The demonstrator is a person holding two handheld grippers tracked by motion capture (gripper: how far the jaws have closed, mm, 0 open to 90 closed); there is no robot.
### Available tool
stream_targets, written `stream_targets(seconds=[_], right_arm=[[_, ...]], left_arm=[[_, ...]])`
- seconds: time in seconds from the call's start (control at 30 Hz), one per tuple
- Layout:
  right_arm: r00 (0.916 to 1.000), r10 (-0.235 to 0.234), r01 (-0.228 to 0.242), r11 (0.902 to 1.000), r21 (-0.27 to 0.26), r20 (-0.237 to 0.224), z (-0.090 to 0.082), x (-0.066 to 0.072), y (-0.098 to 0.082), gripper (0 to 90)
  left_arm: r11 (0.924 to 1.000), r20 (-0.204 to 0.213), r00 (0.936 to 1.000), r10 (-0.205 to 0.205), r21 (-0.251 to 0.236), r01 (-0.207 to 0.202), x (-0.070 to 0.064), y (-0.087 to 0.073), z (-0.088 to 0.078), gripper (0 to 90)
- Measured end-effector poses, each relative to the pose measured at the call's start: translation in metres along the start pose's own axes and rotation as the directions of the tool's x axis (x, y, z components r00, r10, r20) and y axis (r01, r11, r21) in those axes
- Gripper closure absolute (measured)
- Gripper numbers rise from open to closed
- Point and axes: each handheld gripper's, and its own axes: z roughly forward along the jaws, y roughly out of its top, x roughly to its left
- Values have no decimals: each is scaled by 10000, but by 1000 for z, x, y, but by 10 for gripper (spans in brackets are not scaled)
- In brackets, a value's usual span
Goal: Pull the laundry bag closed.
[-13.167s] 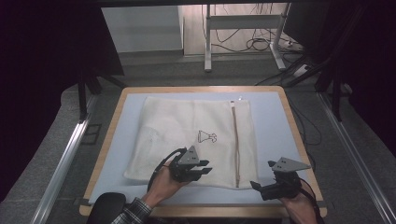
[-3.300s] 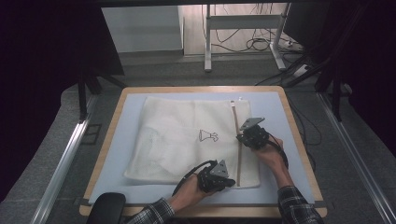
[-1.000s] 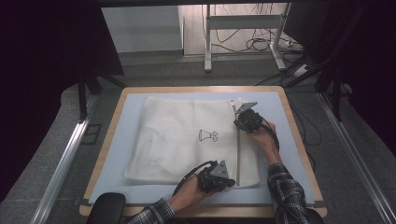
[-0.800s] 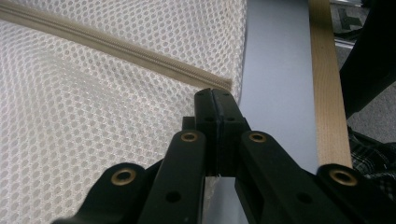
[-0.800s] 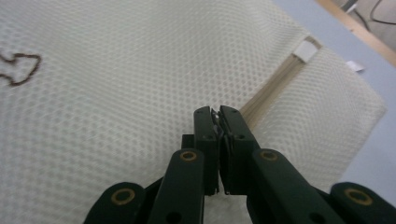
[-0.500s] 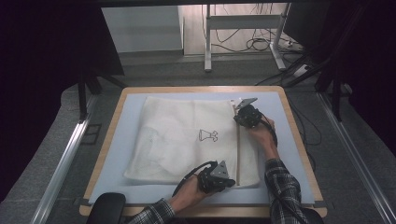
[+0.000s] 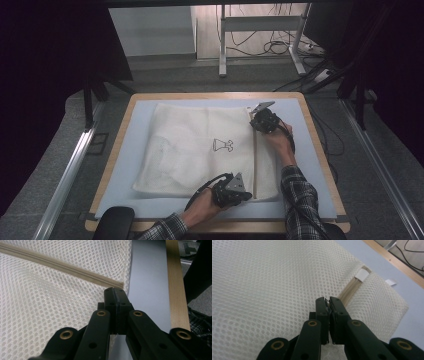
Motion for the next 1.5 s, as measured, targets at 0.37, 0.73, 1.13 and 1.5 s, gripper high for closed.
stream_targets(seconds=[0.37, 0.73, 1.13, 1.5], right_arm=[[9999, 137, -137, 9999, -19, 85, 11, -10, 7, 851], [9997, -35, 33, 10000, 76, 234, 18, -16, 14, 852], [9991, -68, 68, 10000, -7, 430, 23, -23, 20, 855], [9987, 15, -21, 9999, 106, 506, 33, -29, 25, 858]], left_arm=[[10000, -3, 10000, -3, -16, 3, 0, 0, 0, 900], [10000, 12, 10000, -10, -1, 10, 0, 0, 0, 900], [10000, 13, 10000, -10, 6, 10, 0, 0, 0, 900], [10000, -42, 10000, 81, 8, -81, -1, 0, 0, 900]])
